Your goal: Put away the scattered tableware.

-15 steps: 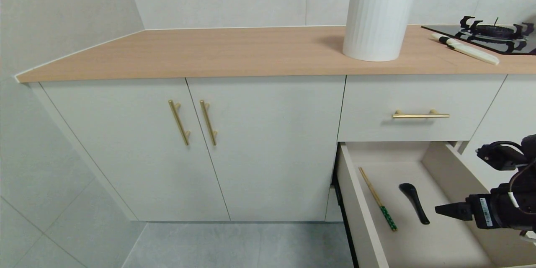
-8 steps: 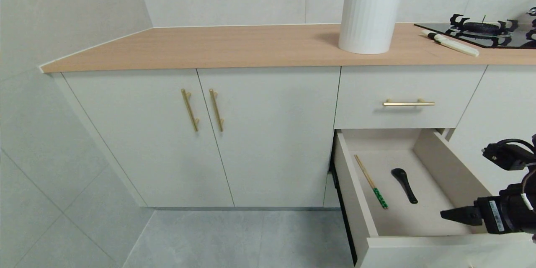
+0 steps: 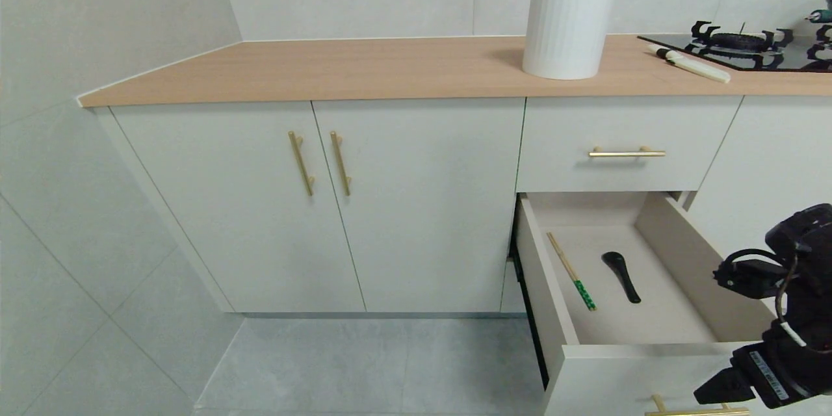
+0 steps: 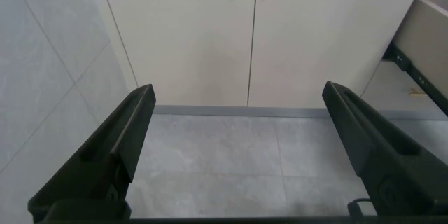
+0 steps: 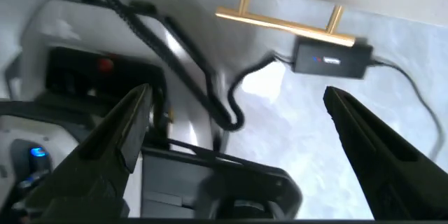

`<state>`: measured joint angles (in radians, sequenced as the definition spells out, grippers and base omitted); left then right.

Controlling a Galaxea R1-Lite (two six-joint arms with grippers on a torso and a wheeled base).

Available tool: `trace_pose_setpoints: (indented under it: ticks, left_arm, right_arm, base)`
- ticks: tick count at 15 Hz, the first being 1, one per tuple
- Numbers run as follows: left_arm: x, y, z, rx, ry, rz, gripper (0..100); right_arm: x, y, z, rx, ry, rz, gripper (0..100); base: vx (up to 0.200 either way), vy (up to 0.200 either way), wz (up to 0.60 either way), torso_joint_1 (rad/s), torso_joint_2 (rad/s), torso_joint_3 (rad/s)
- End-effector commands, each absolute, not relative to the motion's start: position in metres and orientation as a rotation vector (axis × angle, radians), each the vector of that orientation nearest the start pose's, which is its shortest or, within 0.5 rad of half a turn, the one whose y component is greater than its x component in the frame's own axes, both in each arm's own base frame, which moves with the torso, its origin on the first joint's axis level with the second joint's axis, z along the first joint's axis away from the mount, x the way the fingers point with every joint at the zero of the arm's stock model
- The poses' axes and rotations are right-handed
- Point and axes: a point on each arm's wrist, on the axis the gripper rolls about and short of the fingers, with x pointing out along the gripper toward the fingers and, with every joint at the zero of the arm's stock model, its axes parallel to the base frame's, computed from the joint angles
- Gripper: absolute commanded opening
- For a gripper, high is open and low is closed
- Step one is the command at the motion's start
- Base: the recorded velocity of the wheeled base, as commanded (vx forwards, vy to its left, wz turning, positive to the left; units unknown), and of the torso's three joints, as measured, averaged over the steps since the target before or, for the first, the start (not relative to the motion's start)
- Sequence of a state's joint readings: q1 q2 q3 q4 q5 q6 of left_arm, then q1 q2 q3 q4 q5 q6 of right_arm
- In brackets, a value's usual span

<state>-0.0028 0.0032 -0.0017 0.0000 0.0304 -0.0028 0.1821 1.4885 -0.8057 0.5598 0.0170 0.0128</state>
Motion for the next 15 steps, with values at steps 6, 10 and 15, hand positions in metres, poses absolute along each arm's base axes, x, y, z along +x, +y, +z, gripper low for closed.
trace_pose_setpoints:
  ticks: [6, 10, 15]
  left_arm:
    - [-0.023, 0.001, 0.076, -0.003, 0.001, 0.029, 100]
    - [-0.023, 0.001, 0.076, -0.003, 0.001, 0.028, 100]
    - [-0.023, 0.001, 0.076, -0.003, 0.001, 0.028, 100]
  right_arm:
    - [0.215, 0.042, 0.119, -0.091, 1.298, 0.080, 100]
    - [0.223, 0.041, 0.115, -0.062, 1.231, 0.065, 100]
    - [0.238, 0.032, 0.107, -0.058, 1.140, -0.017, 100]
  base:
    - [0.000, 0.000, 0.00, 0.000, 0.00, 0.000]
    - [0.000, 0.000, 0.00, 0.000, 0.00, 0.000]
    - [0.000, 0.000, 0.00, 0.000, 0.00, 0.000]
